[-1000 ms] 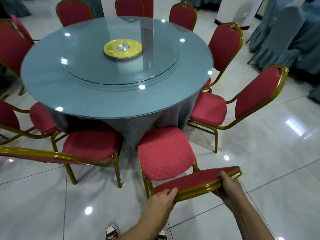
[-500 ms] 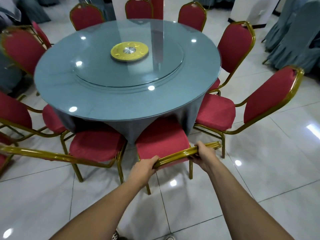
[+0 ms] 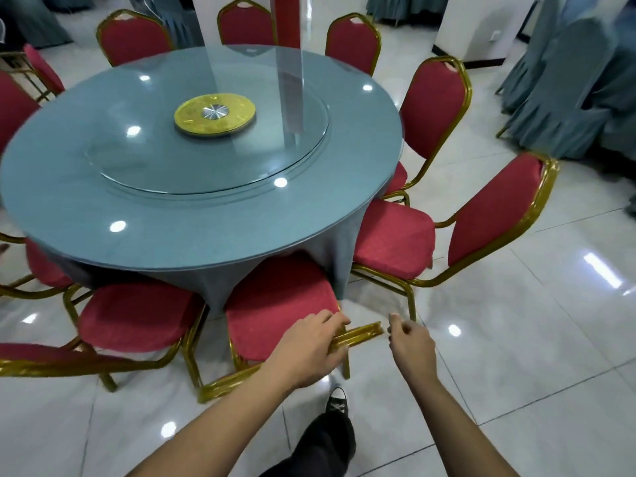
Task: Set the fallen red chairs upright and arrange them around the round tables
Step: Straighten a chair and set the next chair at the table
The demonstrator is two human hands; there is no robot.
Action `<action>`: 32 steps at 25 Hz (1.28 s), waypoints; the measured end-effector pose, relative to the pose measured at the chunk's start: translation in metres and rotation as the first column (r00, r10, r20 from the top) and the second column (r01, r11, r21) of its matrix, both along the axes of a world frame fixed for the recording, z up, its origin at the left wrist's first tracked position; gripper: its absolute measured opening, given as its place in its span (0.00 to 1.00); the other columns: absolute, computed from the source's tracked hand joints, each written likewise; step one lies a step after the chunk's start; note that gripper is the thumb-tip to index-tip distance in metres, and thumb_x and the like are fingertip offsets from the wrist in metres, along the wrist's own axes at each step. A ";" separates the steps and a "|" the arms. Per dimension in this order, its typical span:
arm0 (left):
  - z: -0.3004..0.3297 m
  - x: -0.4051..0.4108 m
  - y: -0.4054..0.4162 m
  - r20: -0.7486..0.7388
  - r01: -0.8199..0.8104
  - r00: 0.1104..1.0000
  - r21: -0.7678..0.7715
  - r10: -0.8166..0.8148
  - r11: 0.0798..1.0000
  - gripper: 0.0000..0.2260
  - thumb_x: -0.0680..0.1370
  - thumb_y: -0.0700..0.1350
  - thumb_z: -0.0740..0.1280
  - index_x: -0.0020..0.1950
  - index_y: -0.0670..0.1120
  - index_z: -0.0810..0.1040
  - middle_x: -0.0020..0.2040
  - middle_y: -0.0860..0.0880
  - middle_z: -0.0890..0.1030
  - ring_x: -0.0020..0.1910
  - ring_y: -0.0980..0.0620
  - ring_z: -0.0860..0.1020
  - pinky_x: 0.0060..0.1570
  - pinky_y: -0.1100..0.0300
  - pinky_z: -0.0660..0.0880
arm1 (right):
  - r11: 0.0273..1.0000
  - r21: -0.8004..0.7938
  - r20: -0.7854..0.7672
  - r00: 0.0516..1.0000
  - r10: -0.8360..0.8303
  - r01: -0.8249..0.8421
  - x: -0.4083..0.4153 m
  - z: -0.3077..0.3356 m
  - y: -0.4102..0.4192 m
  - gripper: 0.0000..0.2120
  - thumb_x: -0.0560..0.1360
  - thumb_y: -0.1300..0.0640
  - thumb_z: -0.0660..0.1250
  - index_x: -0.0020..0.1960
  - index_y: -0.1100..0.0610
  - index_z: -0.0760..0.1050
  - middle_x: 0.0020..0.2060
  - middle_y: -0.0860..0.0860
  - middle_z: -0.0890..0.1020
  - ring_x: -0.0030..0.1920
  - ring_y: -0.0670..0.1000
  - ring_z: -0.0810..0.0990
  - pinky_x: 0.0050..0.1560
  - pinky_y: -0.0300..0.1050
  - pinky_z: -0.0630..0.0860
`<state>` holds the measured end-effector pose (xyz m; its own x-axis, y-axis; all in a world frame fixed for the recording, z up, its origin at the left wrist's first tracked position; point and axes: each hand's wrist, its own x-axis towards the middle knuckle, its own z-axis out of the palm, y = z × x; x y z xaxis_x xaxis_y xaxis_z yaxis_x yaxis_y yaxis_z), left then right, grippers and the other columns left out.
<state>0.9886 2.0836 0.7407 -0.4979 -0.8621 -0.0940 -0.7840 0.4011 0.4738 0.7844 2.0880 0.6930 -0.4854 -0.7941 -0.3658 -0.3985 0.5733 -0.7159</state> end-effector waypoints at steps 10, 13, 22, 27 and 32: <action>0.031 -0.196 -0.146 -0.128 0.088 0.988 -0.017 -0.089 0.996 0.13 0.82 0.49 0.59 0.67 0.54 0.70 0.61 0.54 0.75 0.59 0.53 0.75 0.55 0.59 0.73 | 0.967 -0.249 -0.137 0.990 0.011 -0.045 -0.193 0.074 -0.144 0.05 0.80 0.54 0.65 0.55 0.51 0.78 0.48 0.47 0.81 0.47 0.43 0.78 0.40 0.34 0.71; 0.037 -0.245 -0.181 -0.106 0.113 0.987 -0.049 -0.118 0.992 0.13 0.82 0.50 0.60 0.66 0.54 0.71 0.60 0.55 0.75 0.57 0.55 0.74 0.54 0.61 0.71 | 0.954 -0.297 -0.188 0.982 -0.024 -0.033 -0.252 0.087 -0.183 0.08 0.81 0.54 0.65 0.59 0.51 0.77 0.51 0.48 0.79 0.49 0.46 0.79 0.39 0.29 0.68; 0.025 -0.413 -0.266 -0.111 -0.100 0.989 -0.061 0.093 0.993 0.14 0.82 0.50 0.59 0.68 0.54 0.70 0.62 0.53 0.76 0.58 0.51 0.76 0.57 0.53 0.74 | 0.863 -0.335 -0.521 0.837 0.165 -0.379 -0.436 0.072 -0.316 0.13 0.80 0.55 0.64 0.64 0.52 0.76 0.58 0.51 0.78 0.57 0.52 0.75 0.62 0.51 0.75; 0.015 -0.544 -0.286 -0.184 -0.315 0.929 0.069 0.322 0.947 0.19 0.83 0.54 0.61 0.73 0.56 0.64 0.66 0.53 0.73 0.62 0.51 0.74 0.60 0.56 0.74 | 0.816 -0.197 -0.560 0.746 0.361 -0.543 -0.542 0.057 -0.356 0.18 0.81 0.62 0.61 0.70 0.53 0.73 0.67 0.53 0.75 0.65 0.55 0.73 0.66 0.52 0.70; -0.009 -0.636 -0.303 0.054 -0.509 0.861 0.093 0.506 0.856 0.33 0.83 0.43 0.64 0.81 0.57 0.49 0.78 0.45 0.61 0.71 0.41 0.69 0.69 0.45 0.71 | 0.774 0.005 -0.336 0.728 0.598 -0.634 -0.596 0.045 -0.389 0.25 0.85 0.48 0.54 0.81 0.49 0.57 0.79 0.52 0.62 0.78 0.55 0.62 0.75 0.57 0.61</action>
